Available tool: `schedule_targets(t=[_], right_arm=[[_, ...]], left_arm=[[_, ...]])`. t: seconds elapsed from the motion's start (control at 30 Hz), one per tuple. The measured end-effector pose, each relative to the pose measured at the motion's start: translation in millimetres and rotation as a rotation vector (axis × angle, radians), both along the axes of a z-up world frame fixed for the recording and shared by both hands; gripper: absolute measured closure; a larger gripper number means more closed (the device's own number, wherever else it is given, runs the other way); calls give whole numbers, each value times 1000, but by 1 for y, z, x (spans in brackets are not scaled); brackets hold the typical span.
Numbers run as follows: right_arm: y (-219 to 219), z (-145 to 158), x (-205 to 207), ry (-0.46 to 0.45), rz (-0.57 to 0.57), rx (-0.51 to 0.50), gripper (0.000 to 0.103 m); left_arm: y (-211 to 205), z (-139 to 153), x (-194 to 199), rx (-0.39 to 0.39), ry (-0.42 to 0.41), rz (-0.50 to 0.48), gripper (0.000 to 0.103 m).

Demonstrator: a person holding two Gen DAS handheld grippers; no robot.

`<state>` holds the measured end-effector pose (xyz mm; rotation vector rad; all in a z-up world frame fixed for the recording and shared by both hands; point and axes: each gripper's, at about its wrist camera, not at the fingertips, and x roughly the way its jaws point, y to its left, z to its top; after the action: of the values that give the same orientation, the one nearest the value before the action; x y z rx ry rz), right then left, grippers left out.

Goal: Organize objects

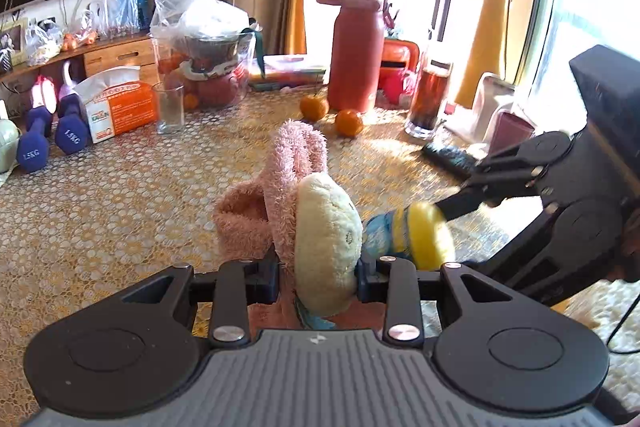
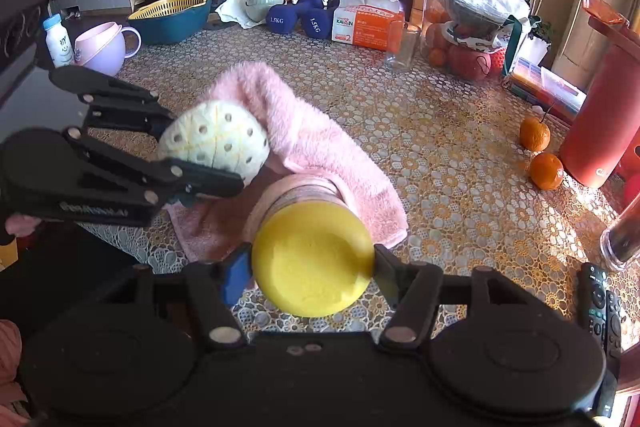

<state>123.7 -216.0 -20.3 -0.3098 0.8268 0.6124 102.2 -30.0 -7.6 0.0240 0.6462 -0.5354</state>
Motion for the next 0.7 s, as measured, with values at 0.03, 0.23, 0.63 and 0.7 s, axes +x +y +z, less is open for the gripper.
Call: schedule_targets(t=[0.03, 0.23, 0.63, 0.7], right_arm=[[0, 0, 0, -1, 0, 0, 41], [0, 0, 0, -2, 2, -1, 40], [2, -2, -1, 0, 7, -8, 41], [2, -2, -2, -3, 8, -8, 41]], left_arm=[[-1, 7, 1, -39, 6, -13, 70], [-18, 22, 11, -191, 84, -90, 70], [-3, -22, 59, -228, 250, 39, 71], [2, -28, 63, -194, 256, 73, 71]])
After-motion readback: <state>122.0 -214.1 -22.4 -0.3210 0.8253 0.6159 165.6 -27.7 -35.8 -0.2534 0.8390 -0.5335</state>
